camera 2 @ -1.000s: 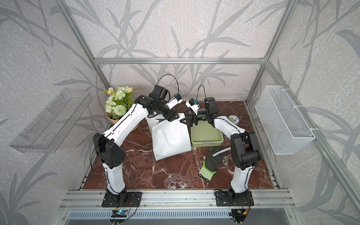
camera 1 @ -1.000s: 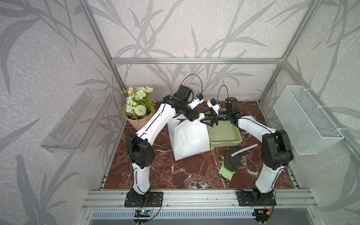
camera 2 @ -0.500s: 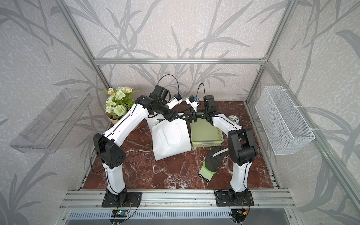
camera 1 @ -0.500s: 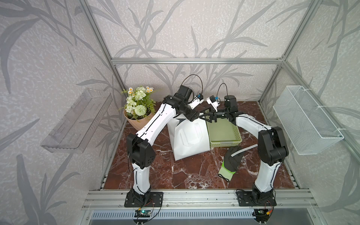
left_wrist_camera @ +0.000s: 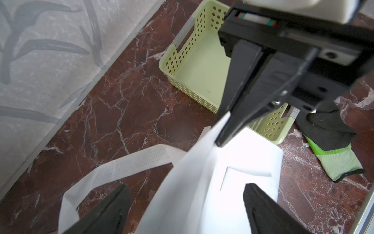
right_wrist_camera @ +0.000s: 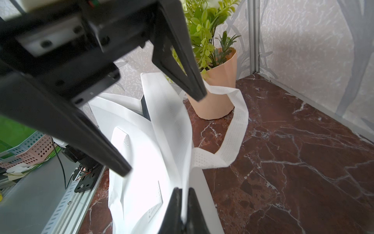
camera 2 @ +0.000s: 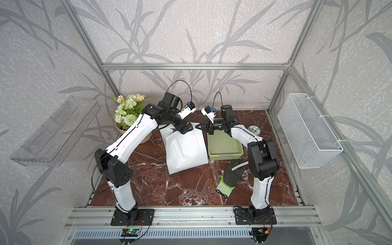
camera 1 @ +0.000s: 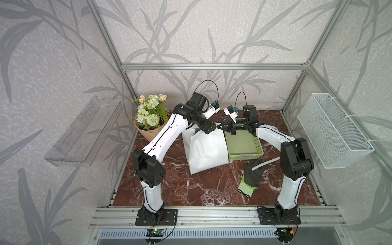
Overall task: Place the ice pack in the delivery bag
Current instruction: Seal the delivery bag at the center of the board.
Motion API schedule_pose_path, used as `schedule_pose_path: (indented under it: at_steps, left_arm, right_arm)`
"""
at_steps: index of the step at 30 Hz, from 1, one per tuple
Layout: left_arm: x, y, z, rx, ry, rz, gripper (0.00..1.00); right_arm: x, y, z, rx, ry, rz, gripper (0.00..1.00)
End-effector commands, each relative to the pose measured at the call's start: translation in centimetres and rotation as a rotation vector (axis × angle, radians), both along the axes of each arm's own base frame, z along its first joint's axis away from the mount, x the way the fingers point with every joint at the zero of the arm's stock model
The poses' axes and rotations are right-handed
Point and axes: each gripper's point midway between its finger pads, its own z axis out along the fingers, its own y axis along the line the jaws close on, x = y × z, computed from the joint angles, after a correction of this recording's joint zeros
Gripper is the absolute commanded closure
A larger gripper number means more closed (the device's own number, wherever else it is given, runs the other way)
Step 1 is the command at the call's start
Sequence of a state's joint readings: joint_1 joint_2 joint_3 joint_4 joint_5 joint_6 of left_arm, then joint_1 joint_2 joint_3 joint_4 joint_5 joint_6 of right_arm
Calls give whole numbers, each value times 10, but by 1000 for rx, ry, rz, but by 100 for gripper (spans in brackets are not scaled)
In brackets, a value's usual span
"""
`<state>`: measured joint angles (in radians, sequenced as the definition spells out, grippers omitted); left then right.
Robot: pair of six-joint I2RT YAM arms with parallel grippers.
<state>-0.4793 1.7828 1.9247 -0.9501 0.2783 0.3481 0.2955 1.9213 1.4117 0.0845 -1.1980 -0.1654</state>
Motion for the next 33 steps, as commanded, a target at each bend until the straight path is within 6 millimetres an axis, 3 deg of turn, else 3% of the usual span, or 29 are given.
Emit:
schedule_pose_path:
  at_steps: [1, 7, 12, 18, 22, 33]
  left_arm:
    - [-35, 39, 47, -125, -57, 82, 0]
    - [-81, 97, 55, -379, -142, 260, 0]
    - [-101, 105, 23, -443, -122, 302, 0]
    - [-80, 101, -10, -519, -93, 367, 0]
    - [-59, 113, -32, -509, -88, 431, 0]
    - [-27, 143, -47, -635, -73, 415, 0]
  right_arm:
    - [2, -3, -4, -40, -7, -34, 100]
    - [3, -4, -4, -57, -20, -52, 100]
    - [4, -4, -5, -67, -25, -58, 100]
    - [1, -3, -4, -80, -26, -54, 100]
    - [-2, -4, -4, -86, -35, -55, 100]
    - [-5, -4, -1, -90, -57, -57, 100]
